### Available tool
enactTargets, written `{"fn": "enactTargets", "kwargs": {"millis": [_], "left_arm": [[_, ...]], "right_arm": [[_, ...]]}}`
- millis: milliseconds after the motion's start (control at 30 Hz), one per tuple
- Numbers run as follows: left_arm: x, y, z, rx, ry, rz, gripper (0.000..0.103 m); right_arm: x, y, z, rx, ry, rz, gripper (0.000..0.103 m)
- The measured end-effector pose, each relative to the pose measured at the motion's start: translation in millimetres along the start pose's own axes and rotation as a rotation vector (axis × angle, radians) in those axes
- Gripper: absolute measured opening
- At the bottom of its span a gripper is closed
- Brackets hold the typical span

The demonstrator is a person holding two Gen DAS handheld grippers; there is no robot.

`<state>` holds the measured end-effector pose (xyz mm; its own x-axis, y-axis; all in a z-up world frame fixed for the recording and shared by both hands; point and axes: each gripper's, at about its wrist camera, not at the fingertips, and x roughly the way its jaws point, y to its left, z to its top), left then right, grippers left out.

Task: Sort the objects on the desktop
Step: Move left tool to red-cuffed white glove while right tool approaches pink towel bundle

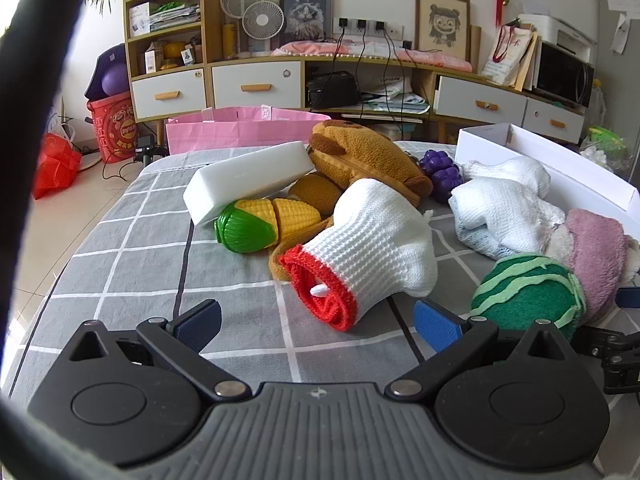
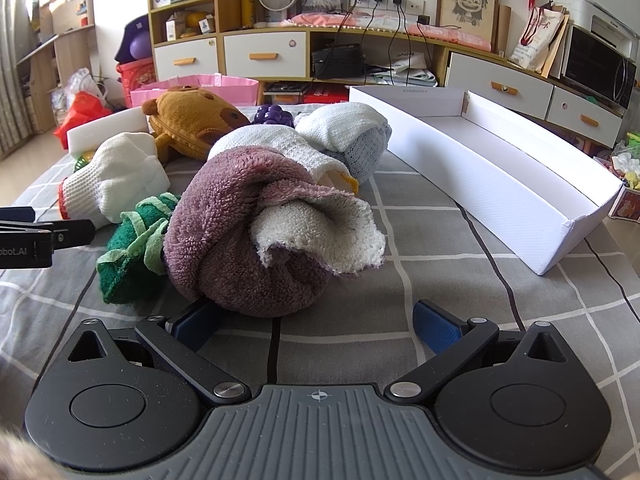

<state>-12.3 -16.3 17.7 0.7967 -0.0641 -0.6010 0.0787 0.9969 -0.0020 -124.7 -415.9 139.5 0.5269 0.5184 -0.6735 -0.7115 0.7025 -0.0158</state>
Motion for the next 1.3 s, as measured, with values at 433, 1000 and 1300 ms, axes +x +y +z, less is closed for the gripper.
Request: {"fn": "enactTargets", "kwargs": {"millis": [433, 1000, 1300], "left_arm": [[-4.8, -15.8, 3.8, 0.043, -0.02, -0.01, 0.102], [-1.3, -3.5, 9.3, -0.058, 0.032, -0.063, 0.102], [5.0, 0.0, 23.5, -0.001, 0.078, -0.01, 0.102]], "right_arm": [[-5.9, 1.6, 3.9, -0.01, -0.006, 0.026, 0.102], [-14.8, -1.3, 5.2, 0.006, -0.002, 0.045, 0.102], [-17.2, -4.7, 5.6, 0.032, 0.002, 0.053, 0.102]]}}
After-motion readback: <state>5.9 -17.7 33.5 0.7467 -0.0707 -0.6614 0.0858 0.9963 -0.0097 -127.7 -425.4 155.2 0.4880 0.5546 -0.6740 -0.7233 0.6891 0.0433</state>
